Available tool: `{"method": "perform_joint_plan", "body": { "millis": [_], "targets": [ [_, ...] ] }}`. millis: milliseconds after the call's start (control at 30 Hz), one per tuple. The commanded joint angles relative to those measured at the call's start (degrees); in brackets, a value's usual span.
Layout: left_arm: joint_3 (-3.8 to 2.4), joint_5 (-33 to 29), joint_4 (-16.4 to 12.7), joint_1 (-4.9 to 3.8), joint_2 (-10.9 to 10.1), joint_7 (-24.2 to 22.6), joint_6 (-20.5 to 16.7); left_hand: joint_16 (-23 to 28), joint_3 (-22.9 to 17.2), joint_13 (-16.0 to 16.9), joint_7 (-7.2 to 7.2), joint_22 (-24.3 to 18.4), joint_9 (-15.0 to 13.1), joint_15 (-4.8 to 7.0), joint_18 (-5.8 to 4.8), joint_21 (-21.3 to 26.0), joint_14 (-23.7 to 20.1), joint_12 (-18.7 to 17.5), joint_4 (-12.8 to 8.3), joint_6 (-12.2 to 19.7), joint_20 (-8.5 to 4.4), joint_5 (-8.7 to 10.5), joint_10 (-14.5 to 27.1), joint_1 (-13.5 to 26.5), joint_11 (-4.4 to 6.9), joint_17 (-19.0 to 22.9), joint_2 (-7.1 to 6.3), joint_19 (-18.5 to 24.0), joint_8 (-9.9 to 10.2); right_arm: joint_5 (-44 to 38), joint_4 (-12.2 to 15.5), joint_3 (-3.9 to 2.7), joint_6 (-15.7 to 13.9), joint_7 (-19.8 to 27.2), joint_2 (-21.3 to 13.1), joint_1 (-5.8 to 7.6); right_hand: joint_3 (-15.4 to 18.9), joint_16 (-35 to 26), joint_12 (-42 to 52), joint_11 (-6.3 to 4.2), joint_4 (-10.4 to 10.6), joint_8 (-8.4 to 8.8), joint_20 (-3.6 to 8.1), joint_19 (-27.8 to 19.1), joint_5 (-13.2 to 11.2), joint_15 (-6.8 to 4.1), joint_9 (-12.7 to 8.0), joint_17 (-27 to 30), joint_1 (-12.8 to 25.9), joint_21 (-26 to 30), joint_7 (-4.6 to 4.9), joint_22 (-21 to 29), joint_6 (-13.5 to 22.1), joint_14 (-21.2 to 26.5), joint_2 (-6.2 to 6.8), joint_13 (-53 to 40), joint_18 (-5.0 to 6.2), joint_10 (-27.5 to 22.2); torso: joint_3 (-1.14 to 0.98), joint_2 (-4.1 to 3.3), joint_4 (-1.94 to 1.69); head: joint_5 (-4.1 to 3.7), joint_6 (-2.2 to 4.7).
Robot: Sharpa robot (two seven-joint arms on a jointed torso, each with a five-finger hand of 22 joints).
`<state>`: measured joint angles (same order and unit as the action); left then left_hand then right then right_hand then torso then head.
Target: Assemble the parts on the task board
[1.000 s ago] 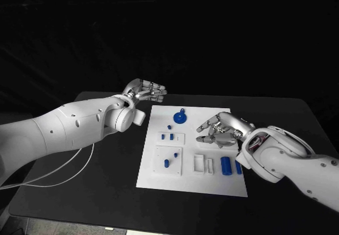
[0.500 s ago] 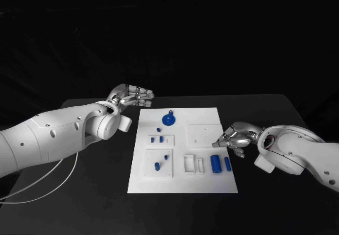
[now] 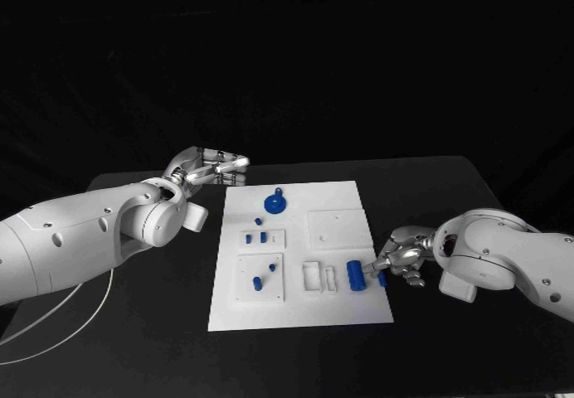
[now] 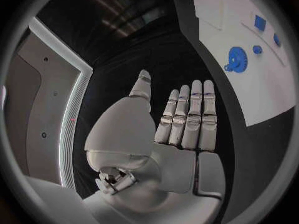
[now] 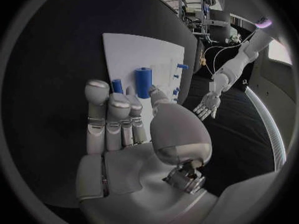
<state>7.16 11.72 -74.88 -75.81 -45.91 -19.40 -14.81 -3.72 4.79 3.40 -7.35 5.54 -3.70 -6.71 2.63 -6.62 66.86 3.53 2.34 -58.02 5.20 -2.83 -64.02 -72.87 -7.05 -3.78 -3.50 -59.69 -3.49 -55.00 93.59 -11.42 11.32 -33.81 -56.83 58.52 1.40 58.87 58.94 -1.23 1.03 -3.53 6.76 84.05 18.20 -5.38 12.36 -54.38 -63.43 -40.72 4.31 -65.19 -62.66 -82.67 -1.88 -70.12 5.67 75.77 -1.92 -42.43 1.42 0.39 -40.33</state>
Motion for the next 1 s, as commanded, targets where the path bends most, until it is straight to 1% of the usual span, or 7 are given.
{"method": "perform_joint_plan", "body": {
  "millis": [33, 100, 233, 467, 633, 900, 1000],
  "targets": [
    [-0.04, -0.47, -0.34, 0.03, -0.10, -2.01, 2.41, 0.10, -0.07, 0.01, 0.01, -0.15, 0.00, -0.13, -0.40, 0.44, -0.50, -0.14, 0.59, 0.55, 0.33, 0.15, 0.76, 0.27, 0.12, 0.02, -0.05, 0.15, -0.09, 1.45, 0.40, 0.07, 2.26, -3.31, 0.49, 0.00, 0.49, 0.17, -0.14, 0.06, 0.11, -0.09, -0.50, 2.30, -0.15, 0.37, -0.49, -0.25, 0.12, -0.19, 0.10, -0.30, 0.53, -0.10, -0.50, -0.30, -0.24, 0.45, 0.12, 0.03, -0.15, -0.07, 0.07],
    [-0.04, -0.47, -0.36, 0.05, -0.12, -2.06, 2.49, 0.07, -0.31, 0.01, 0.01, -0.30, -0.02, -0.15, -0.17, 0.59, -0.46, -0.14, 1.01, 0.63, 0.48, 0.15, 0.88, 0.04, 0.13, -0.01, -0.18, 0.06, -0.13, 1.26, 0.50, 0.08, 1.95, -3.46, 0.68, 0.00, 1.02, 0.01, -0.21, 0.06, 0.08, -0.11, -0.50, 2.41, -0.29, 0.35, -1.34, -0.55, 0.13, 0.01, 0.10, -1.00, 0.34, -0.12, -0.68, -0.68, -0.18, 0.51, 0.13, 0.00, -0.14, -0.03, 0.03],
    [-0.03, -0.47, -0.40, 0.08, -0.12, -2.13, 2.65, 0.06, -0.33, 0.01, 0.01, -0.32, -0.02, -0.14, -0.16, 0.61, -0.41, -0.15, 1.04, 0.64, 0.48, 0.15, 0.91, 0.01, 0.13, -0.01, -0.15, 0.05, -0.13, 0.44, 0.72, 0.12, 1.14, -3.71, 1.17, 0.00, 1.34, 0.08, -0.11, 0.06, 0.41, -0.10, -0.52, 2.43, -0.57, 0.37, -1.35, -0.67, 0.57, 0.10, 0.08, -1.09, 0.28, -0.17, -0.58, -0.78, -0.21, 0.64, 0.26, -0.01, -0.14, 0.12, -0.07],
    [-0.03, -0.48, -0.37, 0.10, -0.09, -2.14, 2.69, 0.09, -0.38, 0.01, -0.05, -0.58, -0.01, -0.14, -0.09, 0.86, -0.36, -0.14, 1.48, 0.69, 0.53, 0.15, 1.01, -0.13, 0.05, 0.00, -0.27, -0.16, -0.12, -0.72, 0.97, 0.14, -0.10, -3.75, 2.10, 0.00, 3.92, 0.19, -0.08, 0.09, 1.00, -0.10, -0.53, 2.59, -0.58, 0.39, -1.33, -1.20, 0.10, 0.33, 0.12, -2.20, 0.47, -0.23, -1.06, -1.16, -0.22, 0.75, 0.24, -0.09, -0.07, 0.20, -0.24],
    [-0.03, -0.48, -0.30, 0.10, 0.00, -2.06, 2.73, 0.09, -0.42, 0.01, -0.08, -0.65, -0.02, -0.16, -0.08, 0.94, -0.39, -0.14, 1.58, 0.66, 0.54, 0.15, 1.05, -0.18, -0.05, 0.00, -0.29, -0.19, -0.13, -3.99, 0.95, 0.27, -0.70, -4.09, 2.97, 0.01, 4.28, 0.18, -0.15, 0.18, 1.04, -0.08, -0.57, 2.59, -1.20, 0.44, -1.47, -1.24, 0.24, 0.35, 0.24, -2.33, 0.91, -0.25, -0.72, -1.14, -0.22, 0.72, 0.30, -0.04, -0.07, 0.20, -0.36],
    [-0.03, -0.50, -0.24, 0.10, 0.23, -1.72, 3.14, 0.08, -0.52, 0.01, -0.15, -0.74, -0.01, -0.17, -0.08, 1.04, -0.35, -0.14, 1.85, 0.76, 0.54, 0.15, 1.21, -0.13, -0.20, 0.00, -0.35, -0.23, -0.12, -9.40, 0.19, 1.01, -2.09, -5.09, 4.79, 0.05, 5.50, 0.17, -0.22, 0.26, 1.99, -0.13, -0.67, 2.64, -2.75, 0.52, -1.69, -1.35, 0.58, 0.53, 0.34, -2.74, 1.25, -0.25, -0.17, -1.13, -0.17, 0.67, 0.33, 0.03, -0.03, 0.17, -0.45],
    [-0.03, -0.50, -0.22, 0.10, 0.29, -1.58, 3.23, 0.08, -0.52, 0.01, -0.15, -0.74, -0.01, -0.17, -0.08, 1.04, -0.35, -0.14, 1.85, 0.76, 0.54, 0.15, 1.21, -0.13, -0.20, 0.00, -0.35, -0.23, -0.12, -10.04, -0.53, 1.78, -2.49, -5.30, 5.95, 0.08, 5.66, 0.17, -0.21, 0.27, 2.13, -0.10, -0.66, 2.63, -3.00, 0.52, -1.70, -1.37, 0.65, 0.67, 0.34, -2.75, 1.28, -0.26, -0.15, -1.14, -0.16, 0.67, 0.27, 0.00, -0.08, 0.22, -0.42]
  ]
}}
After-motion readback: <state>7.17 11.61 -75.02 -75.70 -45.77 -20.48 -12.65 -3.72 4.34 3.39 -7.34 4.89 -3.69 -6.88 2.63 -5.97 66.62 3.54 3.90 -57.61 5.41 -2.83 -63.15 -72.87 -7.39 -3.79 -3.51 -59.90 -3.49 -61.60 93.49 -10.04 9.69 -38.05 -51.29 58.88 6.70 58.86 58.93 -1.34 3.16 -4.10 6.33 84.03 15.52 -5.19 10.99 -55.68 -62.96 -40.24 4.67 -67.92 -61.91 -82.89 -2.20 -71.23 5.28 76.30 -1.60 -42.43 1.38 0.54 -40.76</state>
